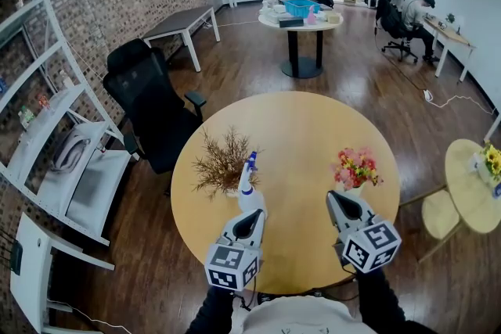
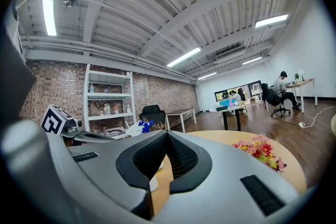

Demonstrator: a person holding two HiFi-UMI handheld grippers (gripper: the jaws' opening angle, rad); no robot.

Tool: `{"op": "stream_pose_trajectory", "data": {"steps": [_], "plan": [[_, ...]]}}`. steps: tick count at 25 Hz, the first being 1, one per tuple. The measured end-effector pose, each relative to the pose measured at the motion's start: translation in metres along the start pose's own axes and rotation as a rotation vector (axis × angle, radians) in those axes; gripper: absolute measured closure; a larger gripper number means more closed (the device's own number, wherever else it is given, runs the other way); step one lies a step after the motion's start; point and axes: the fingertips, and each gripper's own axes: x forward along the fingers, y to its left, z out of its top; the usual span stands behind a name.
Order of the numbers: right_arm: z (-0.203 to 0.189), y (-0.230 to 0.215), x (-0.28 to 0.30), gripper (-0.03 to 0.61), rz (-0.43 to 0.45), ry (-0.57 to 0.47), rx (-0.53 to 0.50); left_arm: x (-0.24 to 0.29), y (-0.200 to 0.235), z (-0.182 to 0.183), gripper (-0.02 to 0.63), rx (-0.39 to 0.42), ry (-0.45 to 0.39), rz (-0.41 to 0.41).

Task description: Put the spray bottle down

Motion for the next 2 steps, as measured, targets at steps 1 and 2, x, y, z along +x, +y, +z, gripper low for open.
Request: {"op": "stream_pose_trajectory", "data": {"steps": [1,2], "plan": [[0.0002,-0.0004,-0.0002,0.598,-0.001,0.0,0.0,0.0002,-0.0006,-0.0003,0.624,0.0,0.001,-0.001],[0.0004,-0.0007,-0.0004,0.598,-0.001,0.001,0.001,0.0005,-0.0011,-0.0007,0.624,0.0,0.003,-0.002]]}}
